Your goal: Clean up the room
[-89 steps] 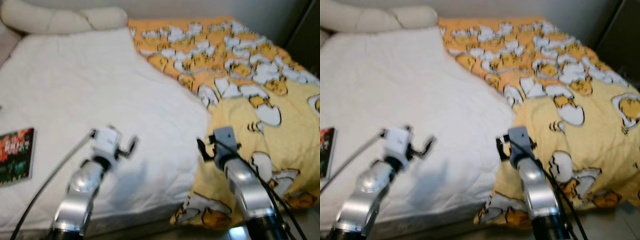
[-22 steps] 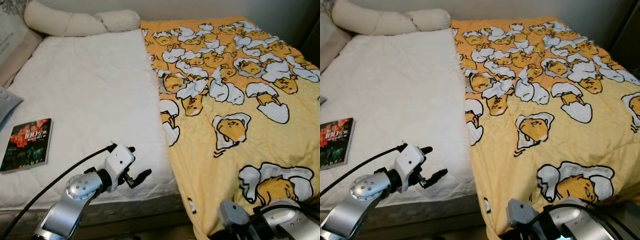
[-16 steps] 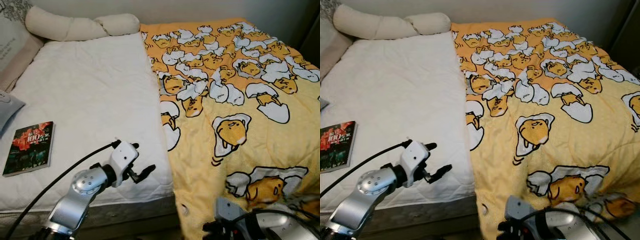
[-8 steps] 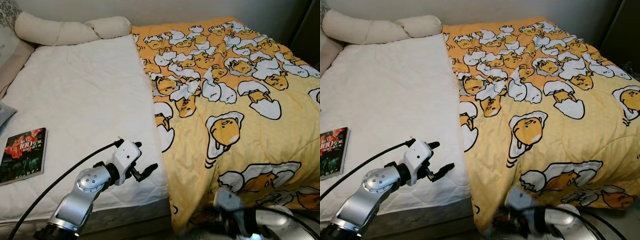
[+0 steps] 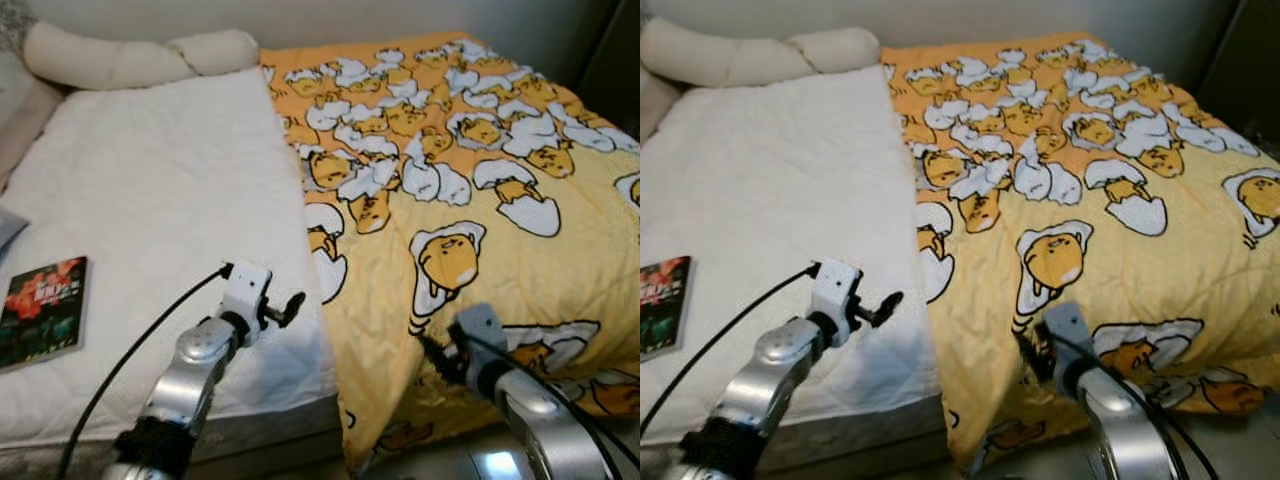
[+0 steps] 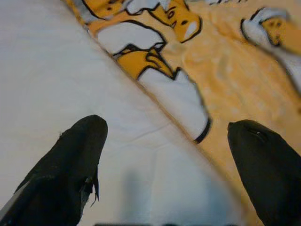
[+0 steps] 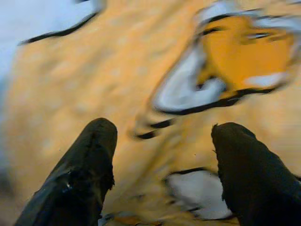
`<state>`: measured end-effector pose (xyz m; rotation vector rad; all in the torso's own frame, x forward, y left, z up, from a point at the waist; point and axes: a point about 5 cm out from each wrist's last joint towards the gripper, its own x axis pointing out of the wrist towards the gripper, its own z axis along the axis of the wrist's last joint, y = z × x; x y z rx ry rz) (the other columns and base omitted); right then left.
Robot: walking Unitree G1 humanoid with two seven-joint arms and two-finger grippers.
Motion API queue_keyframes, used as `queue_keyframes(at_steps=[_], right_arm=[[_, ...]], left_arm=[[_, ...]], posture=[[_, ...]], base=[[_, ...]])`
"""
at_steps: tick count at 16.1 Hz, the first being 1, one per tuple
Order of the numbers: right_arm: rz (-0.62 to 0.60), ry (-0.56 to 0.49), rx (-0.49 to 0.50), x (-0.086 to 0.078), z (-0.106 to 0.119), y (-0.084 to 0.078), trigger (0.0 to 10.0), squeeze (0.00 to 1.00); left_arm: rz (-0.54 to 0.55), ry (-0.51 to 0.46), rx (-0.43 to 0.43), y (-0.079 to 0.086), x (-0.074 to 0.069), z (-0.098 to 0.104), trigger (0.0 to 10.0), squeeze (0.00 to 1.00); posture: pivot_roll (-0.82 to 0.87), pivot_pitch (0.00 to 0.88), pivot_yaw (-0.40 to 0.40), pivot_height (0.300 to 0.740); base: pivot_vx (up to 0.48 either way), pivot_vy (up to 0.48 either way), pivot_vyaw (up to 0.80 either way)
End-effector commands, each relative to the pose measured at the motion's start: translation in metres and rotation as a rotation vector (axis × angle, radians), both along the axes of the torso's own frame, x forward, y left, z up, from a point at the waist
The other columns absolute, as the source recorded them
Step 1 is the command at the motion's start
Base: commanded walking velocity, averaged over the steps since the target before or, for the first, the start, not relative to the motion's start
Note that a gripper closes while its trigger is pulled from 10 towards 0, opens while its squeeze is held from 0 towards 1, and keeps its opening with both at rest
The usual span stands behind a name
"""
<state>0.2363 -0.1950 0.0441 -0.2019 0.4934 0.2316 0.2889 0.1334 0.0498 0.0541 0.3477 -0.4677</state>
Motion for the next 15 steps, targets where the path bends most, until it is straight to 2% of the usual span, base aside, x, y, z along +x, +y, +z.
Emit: queue_keyframes(at_steps=[1,2,3,5,6,7,8,10,11,13,15], right_arm=[[-0.074,-0.04,-0.013,0.008,0.008,-0.005,10.0,1.0],[-0.122,-0.072,0.017,0.013,0.013,-0.005,10.0,1.0],[-0.126,-0.106,0.05,0.016,0.021,-0.001,10.0,0.0],[-0.09,-0.122,0.067,0.014,0.029,0.003,10.0,0.0],[-0.062,-0.132,0.067,0.012,0.033,0.004,10.0,0.0],[0.036,-0.14,0.077,0.005,0.042,0.006,10.0,0.0],[0.101,-0.139,0.089,-0.001,0.047,0.008,10.0,0.0],[0.25,-0.076,0.154,-0.018,0.053,0.011,10.0,0.0],[0.378,0.005,0.212,-0.035,0.056,0.014,10.0,0.0],[0.522,0.1,0.238,-0.054,0.062,0.011,10.0,0.0],[0.534,0.127,0.227,-0.059,0.066,0.003,10.0,0.0]], left_arm=[[0.007,0.01,-0.031,0.0,0.004,-0.001,10.0,1.0],[0.022,0.022,-0.021,-0.004,0.008,-0.005,10.0,1.0],[0.059,0.055,-0.011,-0.01,0.014,-0.014,10.0,1.0],[0.078,0.104,-0.045,-0.018,0.017,-0.021,10.0,1.0],[0.072,0.117,-0.047,-0.022,0.017,-0.024,10.0,0.94],[0.058,0.145,-0.027,-0.03,0.015,-0.032,10.0,0.09],[0.054,0.153,-0.012,-0.033,0.014,-0.035,10.0,0.02],[0.075,0.171,0.018,-0.034,0.014,-0.04,10.0,0.0],[0.081,0.185,0.02,-0.034,0.014,-0.042,10.0,0.0],[0.077,0.214,0.004,-0.037,0.013,-0.045,10.0,0.0],[0.062,0.233,-0.043,-0.042,0.011,-0.046,10.0,0.0]], posture=[[-0.16,0.0,0.046,0.74],[-0.18,0.0,0.031,0.74],[-0.2,0.0,0.02,0.74],[-0.23,0.0,0.01,0.74],[-0.24,0.0,0.008,0.74],[-0.28,0.0,0.004,0.74],[-0.3,0.0,0.006,0.74],[-0.35,0.0,0.014,0.74],[-0.38,0.0,0.022,0.74],[-0.4,0.0,0.027,0.74],[-0.42,0.0,0.028,0.74]], base=[[0.0,0.0,0.0],[0.0,0.0,0.0],[0.0,0.0,0.0],[0.0,0.0,0.0],[0.0,0.0,0.0],[0.0,0.0,0.0],[0.0,0.0,0.0],[0.0,0.0,0.0],[0.0,0.0,0.0],[0.0,0.0,0.0],[0.0,0.0,0.0]])
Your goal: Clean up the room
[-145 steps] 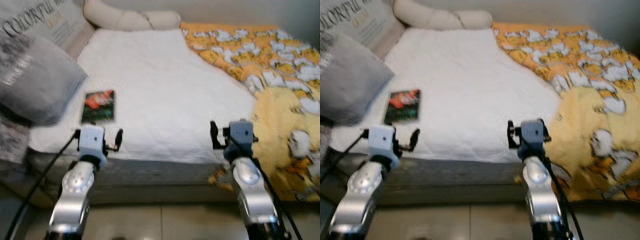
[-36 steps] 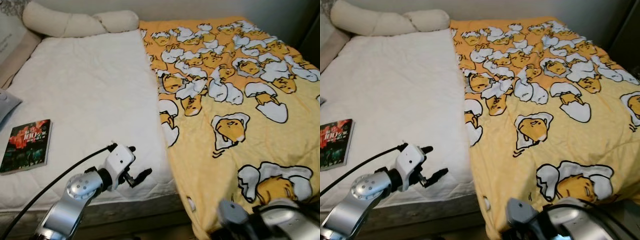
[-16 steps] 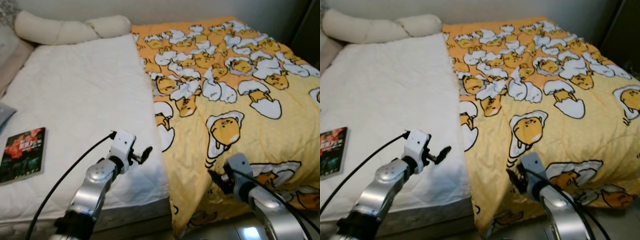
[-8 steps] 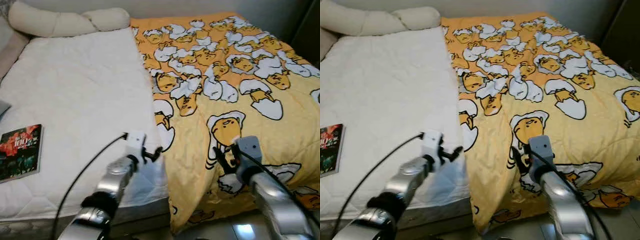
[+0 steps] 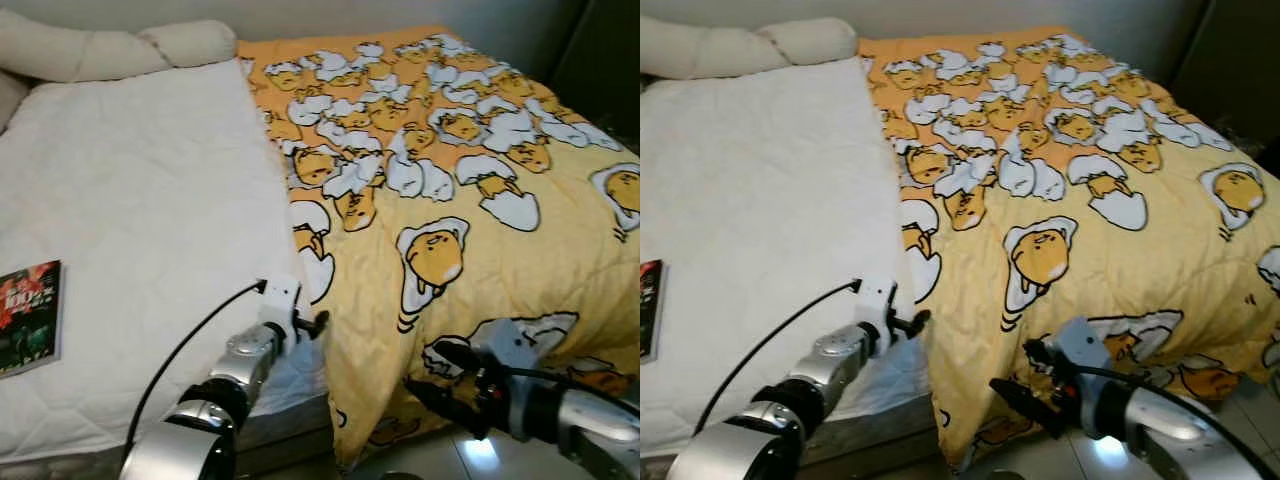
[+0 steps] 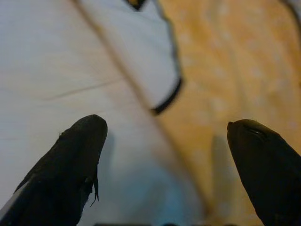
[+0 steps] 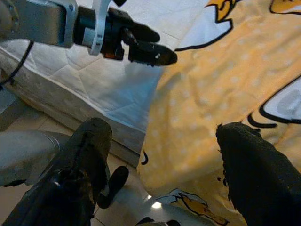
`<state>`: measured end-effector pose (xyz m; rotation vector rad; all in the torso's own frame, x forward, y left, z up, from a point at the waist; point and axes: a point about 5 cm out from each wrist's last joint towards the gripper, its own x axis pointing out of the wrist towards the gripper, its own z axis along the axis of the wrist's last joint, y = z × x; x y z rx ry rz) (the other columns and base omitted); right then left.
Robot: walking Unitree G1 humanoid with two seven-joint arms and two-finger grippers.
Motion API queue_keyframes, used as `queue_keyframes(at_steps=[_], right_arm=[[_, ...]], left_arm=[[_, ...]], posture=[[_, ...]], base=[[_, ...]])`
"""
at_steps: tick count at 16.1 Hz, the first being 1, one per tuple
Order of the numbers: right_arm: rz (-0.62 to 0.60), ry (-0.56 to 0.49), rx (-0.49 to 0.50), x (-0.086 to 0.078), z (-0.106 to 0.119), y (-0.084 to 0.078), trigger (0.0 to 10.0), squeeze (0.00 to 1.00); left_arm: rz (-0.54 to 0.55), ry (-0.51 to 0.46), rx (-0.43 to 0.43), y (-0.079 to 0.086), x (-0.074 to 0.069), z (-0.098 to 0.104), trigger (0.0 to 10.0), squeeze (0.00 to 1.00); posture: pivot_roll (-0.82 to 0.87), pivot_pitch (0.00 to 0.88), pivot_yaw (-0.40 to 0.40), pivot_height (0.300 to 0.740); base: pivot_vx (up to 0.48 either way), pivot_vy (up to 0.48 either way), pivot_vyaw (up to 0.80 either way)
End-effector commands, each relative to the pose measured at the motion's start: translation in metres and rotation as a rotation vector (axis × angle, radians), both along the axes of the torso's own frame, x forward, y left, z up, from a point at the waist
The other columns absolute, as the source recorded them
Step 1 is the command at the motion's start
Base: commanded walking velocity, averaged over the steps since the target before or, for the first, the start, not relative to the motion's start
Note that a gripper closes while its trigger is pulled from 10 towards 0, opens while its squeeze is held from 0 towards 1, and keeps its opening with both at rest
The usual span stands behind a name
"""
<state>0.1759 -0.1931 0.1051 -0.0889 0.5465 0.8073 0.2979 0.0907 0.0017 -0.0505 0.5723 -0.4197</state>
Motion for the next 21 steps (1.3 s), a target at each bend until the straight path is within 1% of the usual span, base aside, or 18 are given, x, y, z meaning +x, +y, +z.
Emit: queue_keyframes(at_steps=[1,4,6,9,10,12,13,14,16,17,18,19,21], right_arm=[[0.014,-0.009,0.0,-0.003,0.008,-0.001,10.0,0.0],[-0.027,-0.006,-0.043,-0.013,0.011,-0.006,10.0,0.0],[-0.055,-0.012,-0.052,-0.02,0.016,-0.006,10.0,0.0],[-0.049,-0.002,-0.035,-0.032,0.026,-0.001,10.0,0.0],[-0.044,0.004,-0.032,-0.036,0.029,0.0,10.0,0.0],[-0.045,0.002,-0.025,-0.04,0.034,0.003,10.0,0.0],[-0.042,0.011,-0.013,-0.045,0.037,0.006,10.0,0.0],[-0.043,0.015,-0.009,-0.046,0.037,0.007,10.0,0.0],[-0.044,0.042,0.0,-0.054,0.036,0.01,10.0,0.0],[-0.044,0.047,0.003,-0.055,0.036,0.011,10.0,0.0],[-0.045,0.048,0.004,-0.055,0.036,0.011,10.0,0.0],[-0.054,0.041,0.006,-0.053,0.037,0.011,10.0,0.0],[-0.063,0.039,0.006,-0.052,0.036,0.01,10.0,0.0]], left_arm=[[0.0,-0.005,-0.021,-0.001,0.001,0.002,10.0,0.0],[0.031,0.007,0.018,0.0,0.0,-0.002,10.0,0.0],[0.079,0.015,0.039,0.008,0.001,-0.003,10.0,0.0],[0.087,0.022,-0.006,0.008,0.0,-0.004,10.0,0.0],[0.107,0.029,-0.02,0.007,-0.001,-0.005,10.0,0.0],[0.124,0.031,-0.023,0.01,-0.001,-0.005,10.0,0.0],[0.132,0.043,-0.04,0.011,-0.003,-0.007,10.0,0.0],[0.13,0.044,-0.049,0.011,-0.004,-0.008,10.0,0.0],[0.117,0.058,-0.052,0.011,-0.009,-0.012,10.0,0.0],[0.13,0.061,-0.054,0.012,-0.01,-0.013,9.6,0.0],[0.135,0.06,-0.056,0.012,-0.01,-0.014,9.6,0.0],[0.14,0.049,-0.062,0.011,-0.009,-0.012,0.0,0.0],[0.133,0.033,-0.095,0.008,-0.007,-0.009,0.0,0.0]], posture=[[-0.43,0.001,0.029,0.74],[-0.46,0.046,0.031,0.74],[-0.48,0.08,0.024,0.74],[-0.49,0.128,0.0,0.74],[-0.49,0.142,-0.007,0.74],[-0.49,0.169,-0.023,0.74],[-0.49,0.186,-0.032,0.74],[-0.48,0.187,-0.033,0.74],[-0.47,0.182,-0.032,0.74],[-0.47,0.176,-0.025,0.74],[-0.47,0.175,-0.021,0.74],[-0.47,0.172,-0.015,0.74],[-0.47,0.169,-0.006,0.74]], base=[[0.0,0.0,0.0],[0.0,0.0,0.0],[0.0,0.0,0.0],[0.0,0.0,0.0],[0.0,0.0,0.0],[0.0,0.0,0.0],[0.0,0.0,0.0],[0.0,0.0,0.0],[0.0,0.0,0.0],[0.0,0.0,0.0],[0.0,0.0,0.0],[0.0,0.0,0.0],[0.0,0.0,0.0]])
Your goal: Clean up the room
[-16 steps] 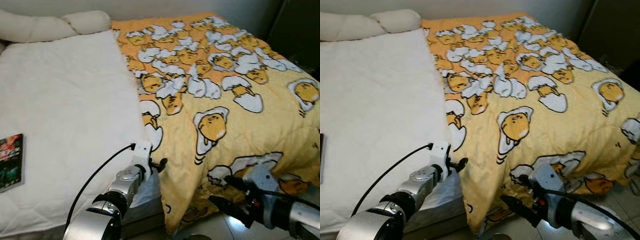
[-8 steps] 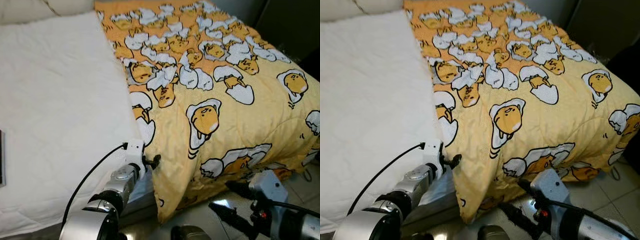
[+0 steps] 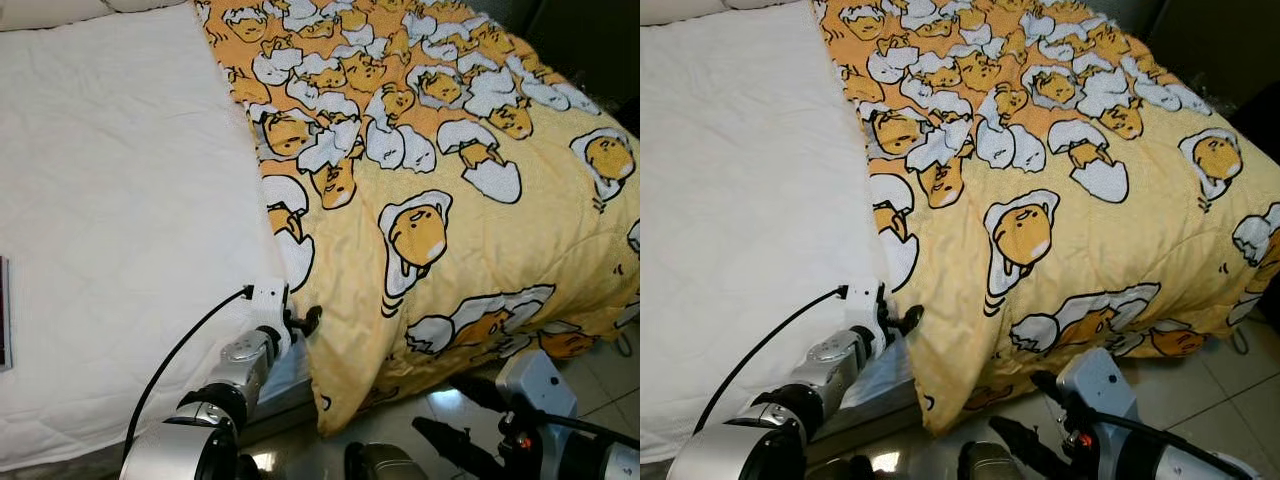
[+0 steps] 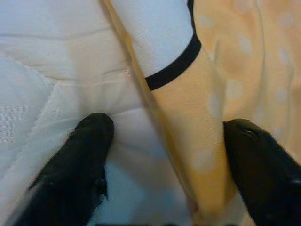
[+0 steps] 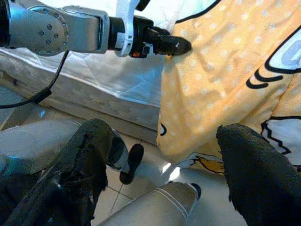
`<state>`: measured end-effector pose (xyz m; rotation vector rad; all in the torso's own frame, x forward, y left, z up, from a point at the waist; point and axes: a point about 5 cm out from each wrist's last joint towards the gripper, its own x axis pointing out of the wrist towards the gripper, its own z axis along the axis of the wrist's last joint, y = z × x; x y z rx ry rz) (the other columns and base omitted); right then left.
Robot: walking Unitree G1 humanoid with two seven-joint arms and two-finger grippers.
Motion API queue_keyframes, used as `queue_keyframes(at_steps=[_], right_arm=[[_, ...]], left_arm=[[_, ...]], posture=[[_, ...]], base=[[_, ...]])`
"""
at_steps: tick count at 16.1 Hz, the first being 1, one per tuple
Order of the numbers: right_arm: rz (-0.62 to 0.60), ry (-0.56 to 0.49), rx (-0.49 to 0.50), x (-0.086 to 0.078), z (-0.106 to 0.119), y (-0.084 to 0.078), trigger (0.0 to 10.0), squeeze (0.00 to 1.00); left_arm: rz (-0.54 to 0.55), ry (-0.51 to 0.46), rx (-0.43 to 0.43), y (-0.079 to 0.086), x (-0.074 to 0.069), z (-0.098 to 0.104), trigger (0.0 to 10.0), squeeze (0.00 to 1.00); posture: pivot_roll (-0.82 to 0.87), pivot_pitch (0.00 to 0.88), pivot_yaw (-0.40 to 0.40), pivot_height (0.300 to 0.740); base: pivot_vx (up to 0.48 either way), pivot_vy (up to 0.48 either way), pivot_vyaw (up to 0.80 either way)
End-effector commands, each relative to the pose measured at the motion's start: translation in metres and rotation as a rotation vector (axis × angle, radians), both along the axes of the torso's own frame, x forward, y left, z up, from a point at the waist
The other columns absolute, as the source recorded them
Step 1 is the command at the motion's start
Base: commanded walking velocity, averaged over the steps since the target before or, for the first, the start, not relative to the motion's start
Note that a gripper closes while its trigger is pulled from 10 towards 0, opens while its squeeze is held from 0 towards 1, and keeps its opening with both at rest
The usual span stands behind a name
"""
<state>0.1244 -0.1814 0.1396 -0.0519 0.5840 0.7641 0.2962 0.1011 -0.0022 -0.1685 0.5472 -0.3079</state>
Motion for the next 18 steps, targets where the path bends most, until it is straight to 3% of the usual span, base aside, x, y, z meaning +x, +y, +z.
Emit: queue_keyframes(at_steps=[1,9,18], right_arm=[[-0.01,-0.001,-0.001,-0.001,0.002,-0.002,10.0,0.0],[0.003,-0.005,0.003,0.005,-0.001,0.0,10.0,0.0],[0.011,-0.017,0.001,0.011,-0.003,0.0,10.0,0.0]], left_arm=[[-0.01,0.023,-0.023,-0.004,-0.004,-0.003,0.0,0.0],[-0.1,0.0,-0.079,-0.016,-0.007,-0.002,0.0,0.0],[-0.131,-0.008,-0.103,-0.021,-0.007,0.0,0.0,0.0]], posture=[[-0.46,0.166,-0.006,0.74],[-0.46,0.142,0.004,0.74],[-0.45,0.119,0.013,0.74]], base=[[0.0,0.0,0.0],[0.0,0.0,0.0],[0.0,0.0,0.0]])
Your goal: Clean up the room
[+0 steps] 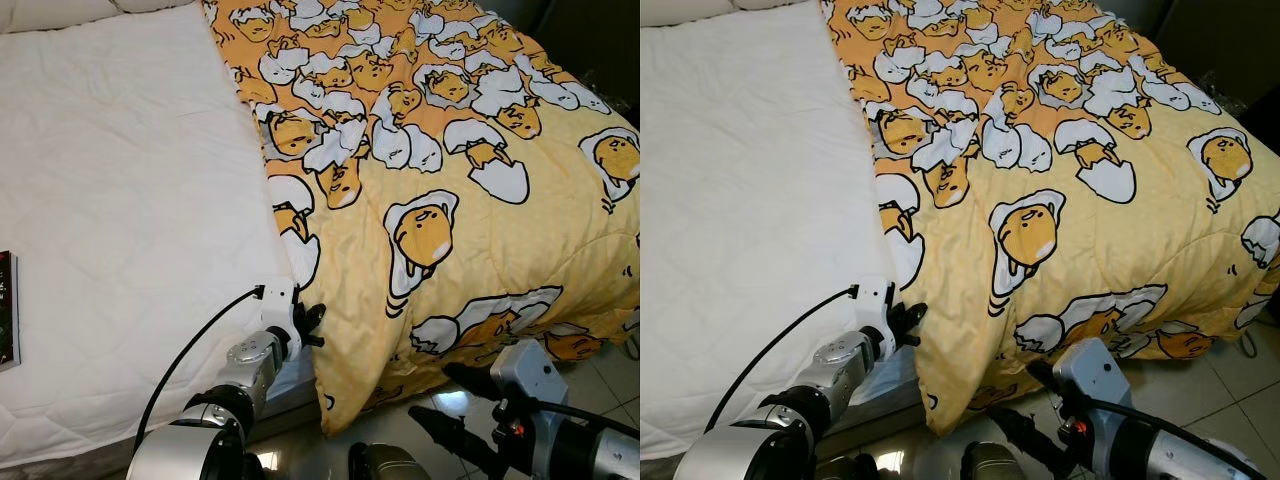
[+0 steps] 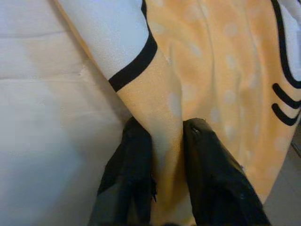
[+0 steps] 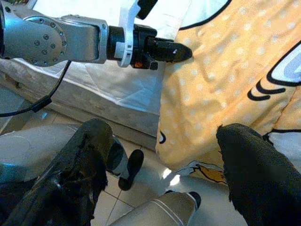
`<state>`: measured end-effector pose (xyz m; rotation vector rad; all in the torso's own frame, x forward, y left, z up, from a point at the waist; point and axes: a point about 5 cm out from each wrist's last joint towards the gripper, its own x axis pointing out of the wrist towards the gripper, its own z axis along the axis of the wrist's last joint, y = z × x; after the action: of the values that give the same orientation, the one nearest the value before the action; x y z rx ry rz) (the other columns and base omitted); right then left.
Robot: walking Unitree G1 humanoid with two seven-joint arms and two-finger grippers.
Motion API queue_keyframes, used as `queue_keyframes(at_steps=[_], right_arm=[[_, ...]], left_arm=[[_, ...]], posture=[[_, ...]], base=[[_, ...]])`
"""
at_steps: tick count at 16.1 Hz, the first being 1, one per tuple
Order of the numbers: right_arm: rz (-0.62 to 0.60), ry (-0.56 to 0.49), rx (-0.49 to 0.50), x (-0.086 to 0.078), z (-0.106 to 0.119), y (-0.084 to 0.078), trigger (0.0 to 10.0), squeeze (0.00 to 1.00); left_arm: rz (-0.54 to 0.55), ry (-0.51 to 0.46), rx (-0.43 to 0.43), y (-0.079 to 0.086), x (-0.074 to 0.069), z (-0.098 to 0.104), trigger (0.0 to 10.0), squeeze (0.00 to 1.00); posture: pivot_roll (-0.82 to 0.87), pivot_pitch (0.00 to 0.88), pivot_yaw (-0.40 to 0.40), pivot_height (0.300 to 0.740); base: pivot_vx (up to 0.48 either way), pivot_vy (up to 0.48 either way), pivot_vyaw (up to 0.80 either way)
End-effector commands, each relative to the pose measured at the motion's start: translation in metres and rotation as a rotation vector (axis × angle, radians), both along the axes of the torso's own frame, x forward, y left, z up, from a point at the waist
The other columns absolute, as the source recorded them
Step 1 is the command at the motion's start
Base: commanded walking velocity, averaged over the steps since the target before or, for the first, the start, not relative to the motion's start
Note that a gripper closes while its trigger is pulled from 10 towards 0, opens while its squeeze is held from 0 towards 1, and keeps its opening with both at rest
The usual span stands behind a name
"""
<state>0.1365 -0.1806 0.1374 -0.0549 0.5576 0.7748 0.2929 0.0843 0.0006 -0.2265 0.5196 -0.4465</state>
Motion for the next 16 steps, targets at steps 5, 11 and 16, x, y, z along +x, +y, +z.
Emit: queue_keyframes(at_steps=[5,11,16], right_arm=[[0.051,0.018,-0.016,0.0,-0.003,0.002,10.0,0.0],[0.006,-0.059,-0.033,0.027,-0.009,-0.005,10.0,0.0],[-0.001,-0.092,-0.035,0.041,-0.023,-0.003,10.0,0.0]], left_arm=[[-0.056,-0.005,-0.026,-0.003,-0.004,-0.001,0.0,0.0],[-0.143,-0.061,-0.001,0.016,-0.014,-0.006,0.0,0.0],[-0.228,-0.11,0.032,0.02,-0.033,-0.014,0.0,0.0]], posture=[[-0.43,0.101,0.024,0.74],[-0.38,0.028,0.092,0.74],[-0.32,0.0,0.125,0.74]], base=[[0.0,0.0,0.0],[0.0,0.0,0.0],[0.0,0.0,0.0]])
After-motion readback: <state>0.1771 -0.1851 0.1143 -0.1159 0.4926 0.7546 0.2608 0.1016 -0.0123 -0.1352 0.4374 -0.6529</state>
